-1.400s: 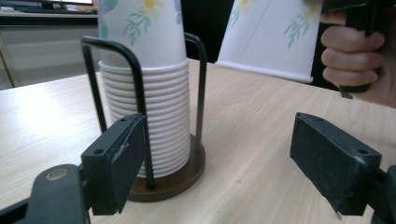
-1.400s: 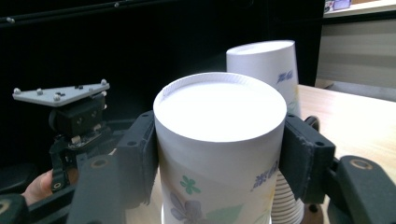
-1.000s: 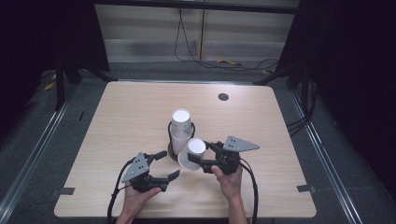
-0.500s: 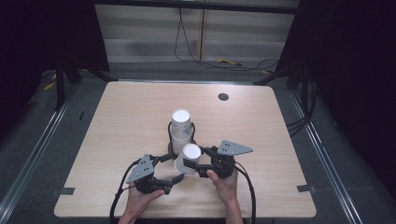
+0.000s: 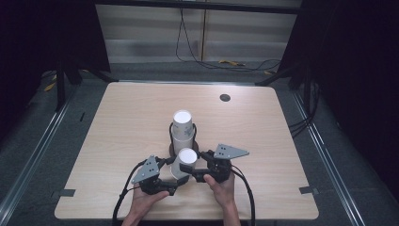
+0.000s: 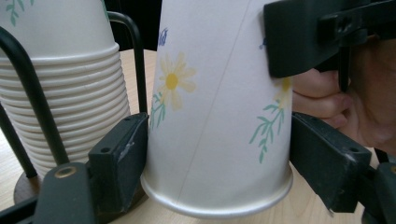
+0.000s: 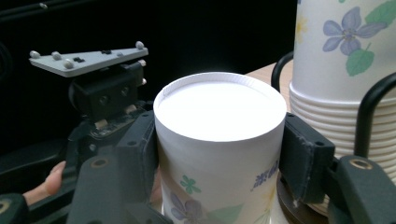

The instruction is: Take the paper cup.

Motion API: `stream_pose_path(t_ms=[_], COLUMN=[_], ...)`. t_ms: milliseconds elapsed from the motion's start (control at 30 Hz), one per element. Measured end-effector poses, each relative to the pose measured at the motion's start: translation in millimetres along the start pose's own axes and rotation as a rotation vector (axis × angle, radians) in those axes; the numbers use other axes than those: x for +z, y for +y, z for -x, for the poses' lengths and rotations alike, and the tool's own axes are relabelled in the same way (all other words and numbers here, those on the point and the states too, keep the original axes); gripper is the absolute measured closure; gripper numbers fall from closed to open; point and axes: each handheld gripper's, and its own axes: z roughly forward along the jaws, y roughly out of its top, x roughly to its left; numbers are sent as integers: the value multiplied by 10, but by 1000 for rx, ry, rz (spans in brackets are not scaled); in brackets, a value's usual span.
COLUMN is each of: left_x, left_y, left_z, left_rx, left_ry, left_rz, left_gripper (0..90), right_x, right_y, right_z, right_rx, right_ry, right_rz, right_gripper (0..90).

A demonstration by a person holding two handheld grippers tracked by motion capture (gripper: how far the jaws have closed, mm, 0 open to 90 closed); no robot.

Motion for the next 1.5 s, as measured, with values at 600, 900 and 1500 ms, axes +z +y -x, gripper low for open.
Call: stream_pose_path(t_ms=[600,900,1500], left_x=[58,49,-26], left_y=[-19,-16,12], left_z=[-15,-17,-82], left_rx=[10,9,3], left_ry=[-3,-1,8], left_rz=[-8,-9,-67], left_gripper=[253,277,279], right_x=[29,52,-2], right_y=[-13,-12,10], right_z=[-3,-3,16], right_rx=[2,5,-7], right_ry=[4,-4,-44], right_rz=[2,3,15], right_gripper=[348,306,237])
